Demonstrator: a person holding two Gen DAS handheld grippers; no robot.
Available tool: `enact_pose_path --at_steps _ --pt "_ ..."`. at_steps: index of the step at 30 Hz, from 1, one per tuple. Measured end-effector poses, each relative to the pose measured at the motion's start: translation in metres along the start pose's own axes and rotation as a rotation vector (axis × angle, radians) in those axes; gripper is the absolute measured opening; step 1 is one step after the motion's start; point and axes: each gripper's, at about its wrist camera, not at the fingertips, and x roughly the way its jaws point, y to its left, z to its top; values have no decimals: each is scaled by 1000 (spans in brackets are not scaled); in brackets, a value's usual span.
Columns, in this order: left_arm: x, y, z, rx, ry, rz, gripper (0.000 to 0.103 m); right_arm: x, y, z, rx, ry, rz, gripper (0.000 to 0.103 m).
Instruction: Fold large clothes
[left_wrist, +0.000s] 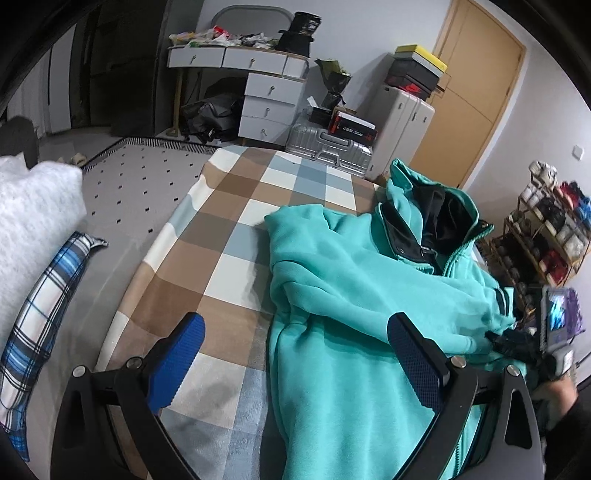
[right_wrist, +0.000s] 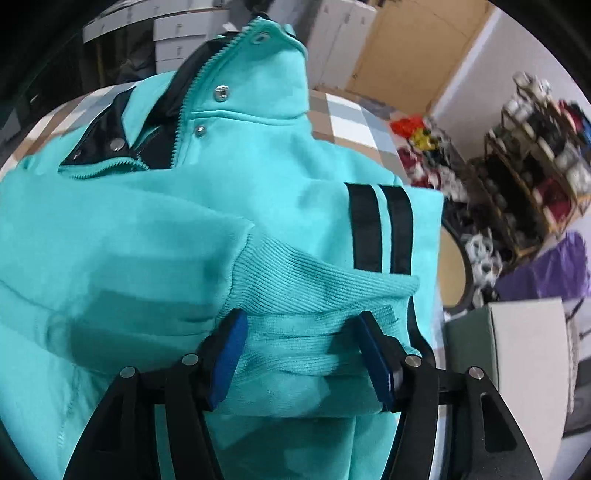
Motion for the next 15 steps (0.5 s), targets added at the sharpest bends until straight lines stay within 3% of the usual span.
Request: enact_pose_path --at_steps 2,5,8,10,12,15 --pt "1 -6 -1 31 -2 10 97 -18 -8 0 47 -29 56 53" --pt "5 -16 -2 63 1 9 97 -45 -2 -3 56 -73 156 55" --pt "15 -26 -1 78 21 9 97 -43 15 -13 -21 -69 144 55" --pt "26 -39 7 98 56 -18 97 -16 30 -23 -83 29 113 55" --pt "37 -55 18 132 81 -51 97 -15 27 -30 -44 -10 129 56" --pt "54 -73 31 200 52 44 97 -27 9 -33 53 -4 213 55"
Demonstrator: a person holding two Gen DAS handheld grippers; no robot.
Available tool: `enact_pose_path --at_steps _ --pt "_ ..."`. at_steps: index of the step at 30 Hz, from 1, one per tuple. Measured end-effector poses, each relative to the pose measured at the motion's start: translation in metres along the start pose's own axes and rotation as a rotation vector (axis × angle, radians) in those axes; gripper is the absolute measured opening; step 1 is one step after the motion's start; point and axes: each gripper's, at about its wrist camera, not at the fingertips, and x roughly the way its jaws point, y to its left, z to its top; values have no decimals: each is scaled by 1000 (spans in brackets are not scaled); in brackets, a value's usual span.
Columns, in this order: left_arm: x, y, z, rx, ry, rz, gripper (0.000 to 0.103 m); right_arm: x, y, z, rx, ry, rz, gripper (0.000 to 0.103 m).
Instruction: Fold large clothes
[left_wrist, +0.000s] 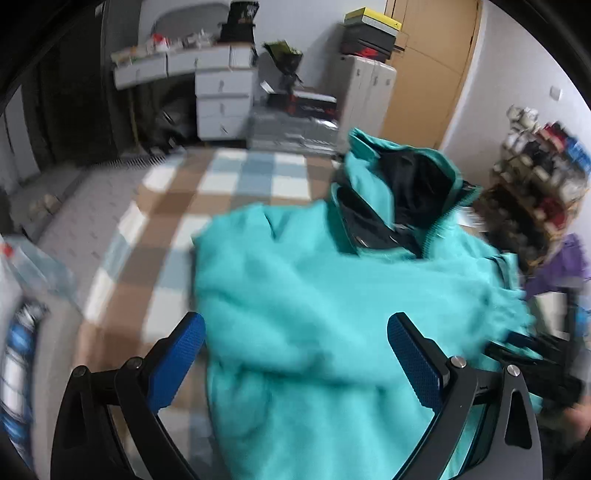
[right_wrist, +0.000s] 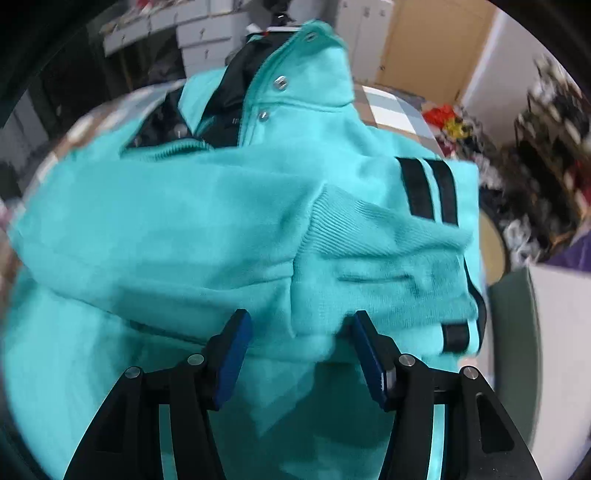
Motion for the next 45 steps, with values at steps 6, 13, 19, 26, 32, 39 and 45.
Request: enact_pose_path --at_steps 6,13,19,26,32,39,45 --pt "81 -8 -10 26 213 7 97 -47 -23 -10 71 -71 95 56" --pt "70 -19 -15 77 223 -16 97 -91 -55 43 125 -245 122 76" --pt "53 1 -9 -18 126 -164 97 -71 -43 174 96 -309 75 86" --pt "75 -8 -10 21 160 -191 97 41 -1 278 -52 -89 -160 68" --pt "67 -22 -19 146 144 -153 97 83 17 269 -104 -38 -109 5" --pt "64 -17 -19 100 161 -148 97 -11 45 174 -302 -364 -171 4" --pt "52 -13 -16 39 140 -172 97 -61 45 87 -282 -377 -57 4"
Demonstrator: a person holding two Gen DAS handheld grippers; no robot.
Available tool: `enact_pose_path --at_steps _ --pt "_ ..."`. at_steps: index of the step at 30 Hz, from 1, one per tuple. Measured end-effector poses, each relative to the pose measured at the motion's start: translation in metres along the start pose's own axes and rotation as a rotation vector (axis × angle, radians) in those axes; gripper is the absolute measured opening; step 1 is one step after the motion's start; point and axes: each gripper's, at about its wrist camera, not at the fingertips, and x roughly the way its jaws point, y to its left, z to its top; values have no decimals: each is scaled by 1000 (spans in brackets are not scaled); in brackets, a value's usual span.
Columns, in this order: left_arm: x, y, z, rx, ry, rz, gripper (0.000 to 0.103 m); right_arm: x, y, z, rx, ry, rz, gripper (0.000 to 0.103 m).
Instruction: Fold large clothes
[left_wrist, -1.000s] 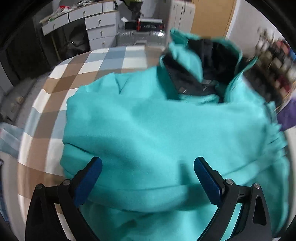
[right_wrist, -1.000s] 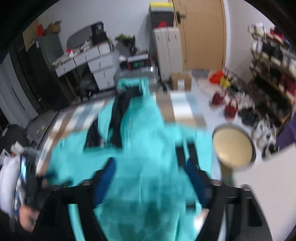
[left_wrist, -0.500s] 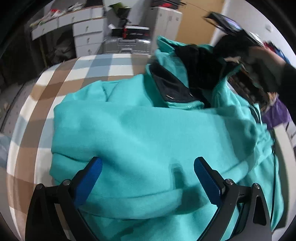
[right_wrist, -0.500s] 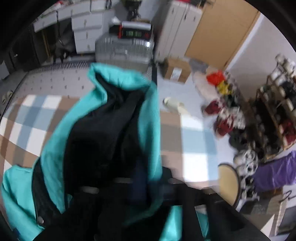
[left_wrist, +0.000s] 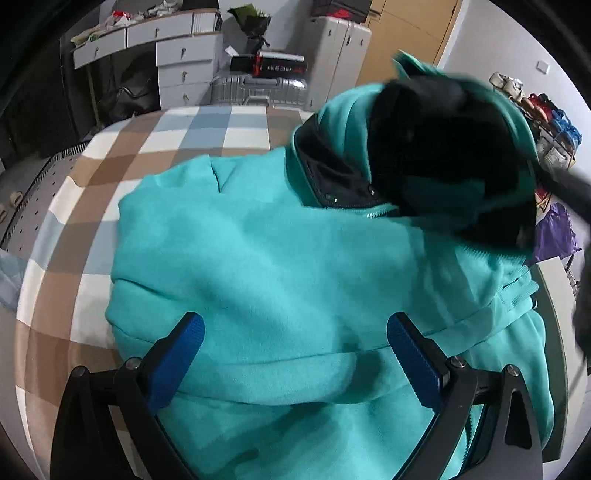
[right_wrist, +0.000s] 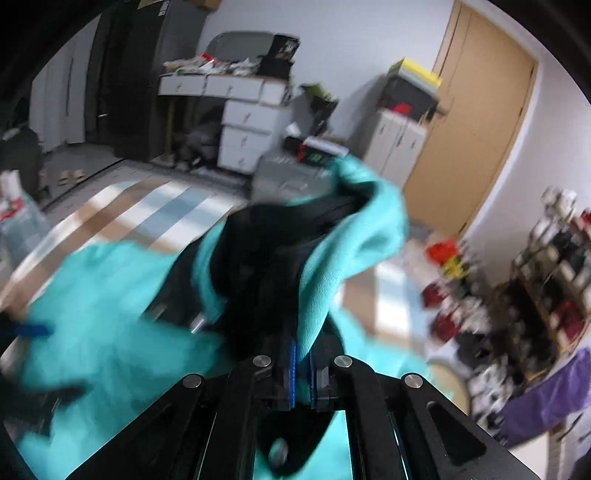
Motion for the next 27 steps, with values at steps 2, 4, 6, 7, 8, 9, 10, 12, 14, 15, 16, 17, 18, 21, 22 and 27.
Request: enact_pose_path --at_steps 2,4,6,7,8,9,10,12,14,15,16,17,18,21,22,27 --pt "-2 -3 0 19 -18 18 97 -1 -1 -19 78 73 49 4" --pt "-2 -4 0 28 -23 13 97 4 -7 -46 205 157 117 5" --pt "-1 -4 1 23 -17 13 97 20 -12 -72 273 270 164 7" --pt "2 -4 0 20 -9 12 97 21 -15 -78 285 281 169 9" --pt "3 -3 1 22 -1 11 97 22 -18 -80 287 285 181 9" --pt "5 -4 0 26 8 15 97 20 -26 -80 308 283 214 11" --pt "7 -4 -1 30 11 20 97 17 -35 -79 344 283 242 18" --pt "8 -5 -1 41 19 23 97 7 -52 -70 398 272 288 36" --pt "6 -5 -3 40 17 25 97 -3 -62 -57 382 238 259 69" --pt "7 -5 -2 38 24 23 97 -10 -68 -45 350 199 198 73" --pt "7 -5 -2 34 28 21 97 -13 -71 -38 331 176 172 75" --pt "7 -5 -3 31 28 22 97 -14 -72 -28 309 156 151 74" --pt "8 -5 -3 31 28 23 97 -12 -78 -16 296 151 131 74" --pt "9 -9 -4 48 28 34 97 4 -99 16 323 124 84 76" --pt "10 -10 -5 56 27 39 97 16 -105 29 333 135 60 77" --pt "13 -15 -6 97 31 70 97 112 -97 71 172 355 -112 74"
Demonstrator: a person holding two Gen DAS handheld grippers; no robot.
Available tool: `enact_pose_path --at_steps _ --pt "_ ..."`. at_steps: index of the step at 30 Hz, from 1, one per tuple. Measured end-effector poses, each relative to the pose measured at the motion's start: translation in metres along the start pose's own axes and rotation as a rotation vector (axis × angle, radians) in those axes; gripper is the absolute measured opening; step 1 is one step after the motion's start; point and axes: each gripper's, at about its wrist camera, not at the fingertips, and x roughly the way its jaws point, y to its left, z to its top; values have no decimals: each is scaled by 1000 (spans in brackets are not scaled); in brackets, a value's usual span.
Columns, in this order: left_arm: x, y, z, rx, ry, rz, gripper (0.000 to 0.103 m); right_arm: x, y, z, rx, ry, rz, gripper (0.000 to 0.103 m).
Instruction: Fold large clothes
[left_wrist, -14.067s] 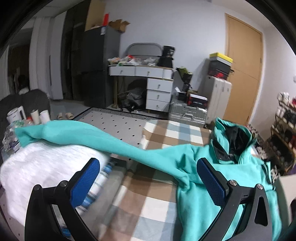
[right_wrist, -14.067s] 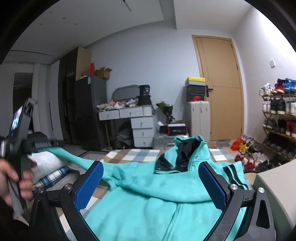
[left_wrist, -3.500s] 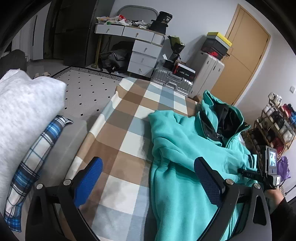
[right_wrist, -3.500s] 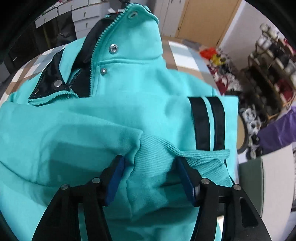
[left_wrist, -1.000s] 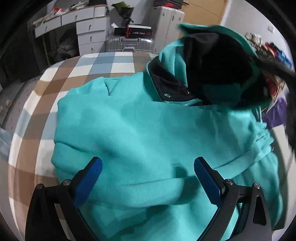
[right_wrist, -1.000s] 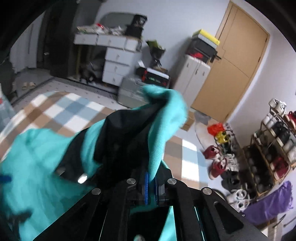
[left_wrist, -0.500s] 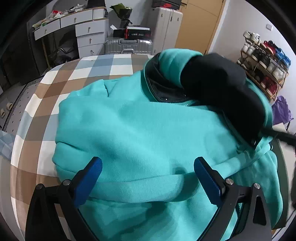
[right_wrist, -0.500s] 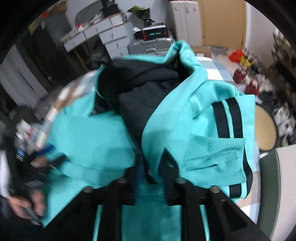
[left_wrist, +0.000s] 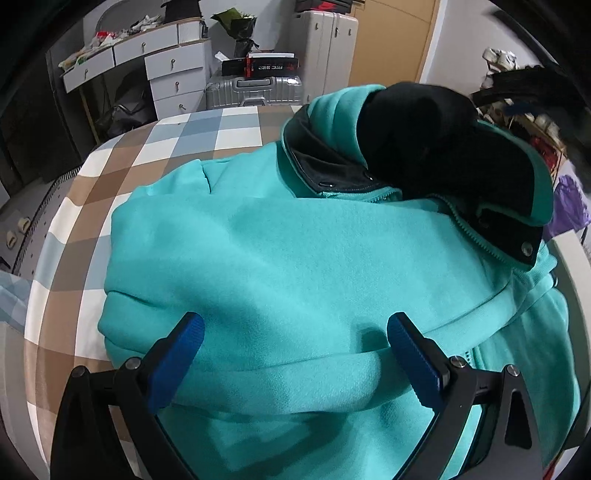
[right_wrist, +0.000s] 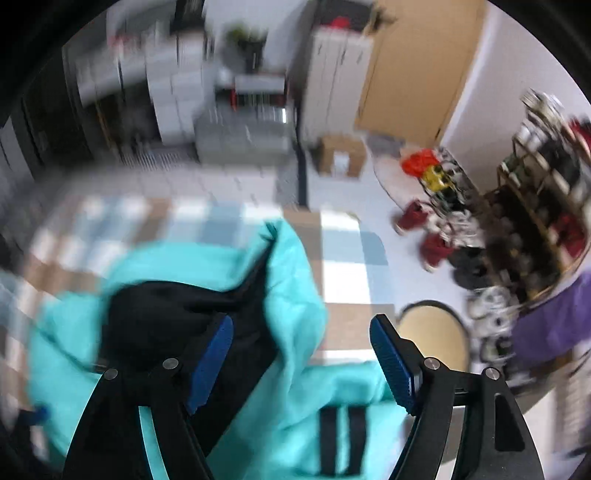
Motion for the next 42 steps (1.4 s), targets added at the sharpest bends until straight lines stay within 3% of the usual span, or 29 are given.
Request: enact_pose_path --at_steps 3,6,7,8,10,14,18,24,27,30,33,37,40,42 --pt "1 -2 0 15 -2 13 97 49 21 17 -129 142 -108 65" --pt "0 -2 1 20 -4 12 97 84 31 16 -167 235 -140 44" --pt "0 -2 1 23 -2 10 97 89 33 14 -163 248 -142 28" --pt "0 -1 1 23 -2 9 97 96 35 12 -163 258 -162 22" --pt "0 0 2 10 0 5 97 87 36 10 -180 207 -218 14" --pt "-6 1 4 0 -20 12 97 18 39 12 -212 -90 -265 13" --pt "-20 4 8 -25 -72 5 97 -89 30 3 -152 -456 -236 11" --pt "-60 10 22 -20 -219 -9 97 -186 63 -45 -221 -766 -198 10" --pt "-83 23 36 -68 -284 -65 97 -209 81 -73 -250 -839 -122 10" --pt "-109 31 56 -124 -379 -136 97 -222 88 -93 -265 -850 -20 10" --pt "-118 18 80 -81 -416 -147 98 -232 89 -109 -266 -844 60 10" --pt "-112 -7 107 2 -417 -199 98 -235 91 -120 -281 -837 101 10" --pt "-90 -16 128 -22 -335 -234 98 -232 86 -120 -240 -827 130 10" --pt "-82 -17 134 -48 -326 -259 98 -233 81 -120 -211 -820 154 10"
